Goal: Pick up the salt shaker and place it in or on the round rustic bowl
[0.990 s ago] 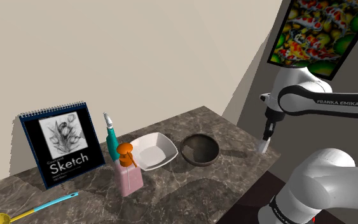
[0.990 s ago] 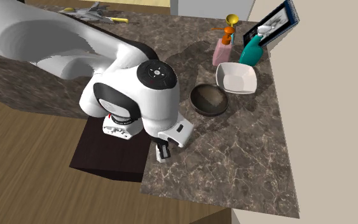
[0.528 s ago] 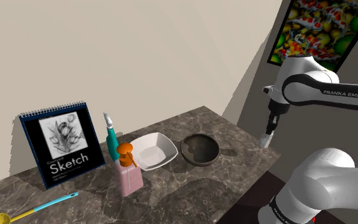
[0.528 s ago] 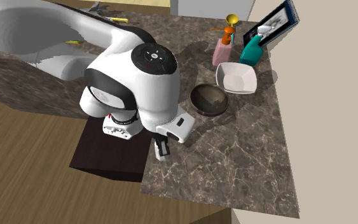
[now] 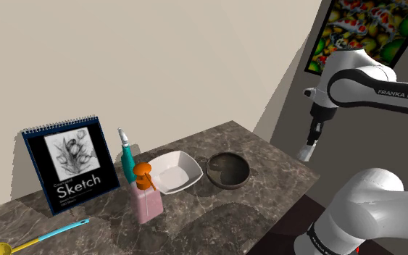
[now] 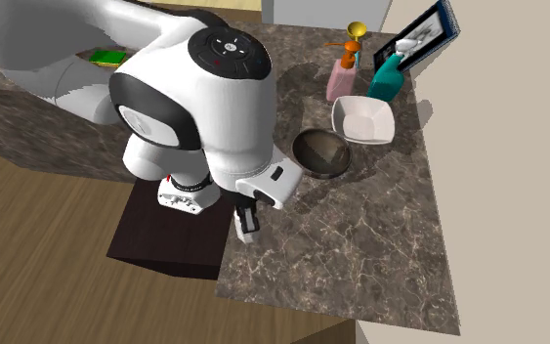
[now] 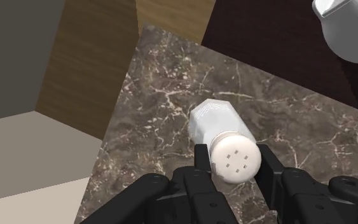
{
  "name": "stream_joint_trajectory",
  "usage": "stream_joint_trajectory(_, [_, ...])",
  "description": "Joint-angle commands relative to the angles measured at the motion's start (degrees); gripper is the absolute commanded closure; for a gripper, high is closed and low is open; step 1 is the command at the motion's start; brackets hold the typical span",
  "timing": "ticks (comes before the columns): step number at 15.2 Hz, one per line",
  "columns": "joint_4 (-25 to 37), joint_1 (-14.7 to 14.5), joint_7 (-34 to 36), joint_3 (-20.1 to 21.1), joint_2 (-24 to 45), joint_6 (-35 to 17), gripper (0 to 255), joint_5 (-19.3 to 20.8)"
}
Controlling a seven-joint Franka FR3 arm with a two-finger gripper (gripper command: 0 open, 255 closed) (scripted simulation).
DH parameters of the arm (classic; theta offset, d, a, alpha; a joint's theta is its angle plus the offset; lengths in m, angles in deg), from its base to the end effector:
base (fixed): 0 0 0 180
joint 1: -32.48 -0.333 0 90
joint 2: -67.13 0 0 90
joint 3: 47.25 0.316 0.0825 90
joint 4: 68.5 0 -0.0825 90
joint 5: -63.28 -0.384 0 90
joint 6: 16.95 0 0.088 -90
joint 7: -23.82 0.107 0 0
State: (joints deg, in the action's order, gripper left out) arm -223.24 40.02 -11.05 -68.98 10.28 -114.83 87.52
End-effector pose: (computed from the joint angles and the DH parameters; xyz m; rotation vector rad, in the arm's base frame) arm 0.2217 -0.1726 0.4760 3.0170 0.5050 -0.1038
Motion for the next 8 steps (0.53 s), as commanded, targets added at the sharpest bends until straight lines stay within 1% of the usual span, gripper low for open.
stream_joint_trajectory(1, [1.7, -0.3, -0.2, 0.5, 0.2, 1.5, 255, -0.6])
stream_joint_trajectory(7, [6.1, -0.8, -0.8, 1.8, 0.7, 5.4, 255, -1.9])
stream_joint_trajectory(8, [6.3, -1.6, 0.6, 3.1, 1.3, 5.3, 255, -3.1])
